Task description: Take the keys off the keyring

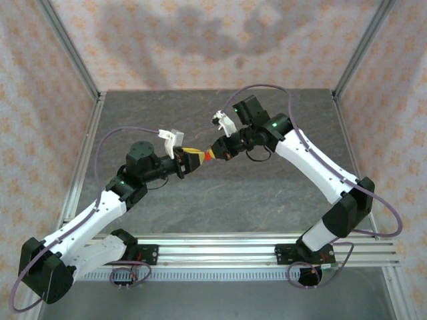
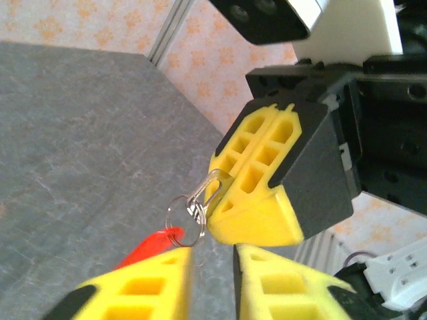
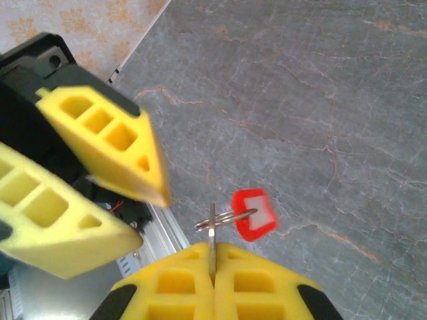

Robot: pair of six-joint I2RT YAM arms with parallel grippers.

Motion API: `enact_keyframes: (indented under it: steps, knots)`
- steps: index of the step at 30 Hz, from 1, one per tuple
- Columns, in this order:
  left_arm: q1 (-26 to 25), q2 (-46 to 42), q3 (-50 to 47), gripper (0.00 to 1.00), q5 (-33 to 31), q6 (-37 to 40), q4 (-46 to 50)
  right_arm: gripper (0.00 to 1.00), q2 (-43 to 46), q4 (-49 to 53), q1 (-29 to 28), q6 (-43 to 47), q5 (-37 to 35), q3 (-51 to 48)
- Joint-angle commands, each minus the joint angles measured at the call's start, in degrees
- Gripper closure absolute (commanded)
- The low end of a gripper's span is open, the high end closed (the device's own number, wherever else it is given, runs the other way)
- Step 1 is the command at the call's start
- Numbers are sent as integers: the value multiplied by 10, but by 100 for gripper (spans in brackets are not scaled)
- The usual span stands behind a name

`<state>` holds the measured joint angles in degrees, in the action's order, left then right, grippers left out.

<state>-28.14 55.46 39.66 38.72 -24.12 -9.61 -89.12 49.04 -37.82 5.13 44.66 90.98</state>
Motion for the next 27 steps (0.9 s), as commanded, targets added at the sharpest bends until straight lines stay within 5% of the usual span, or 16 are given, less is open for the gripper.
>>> enact_keyframes:
  steps: [1,27]
  knots:
    - [-5,7,2,66,9,-3,-8,100,7,-11,2,-7,17,4]
    - [-5,21,21,68,-13,7,-13,100,2,-15,1,-5,59,-10]
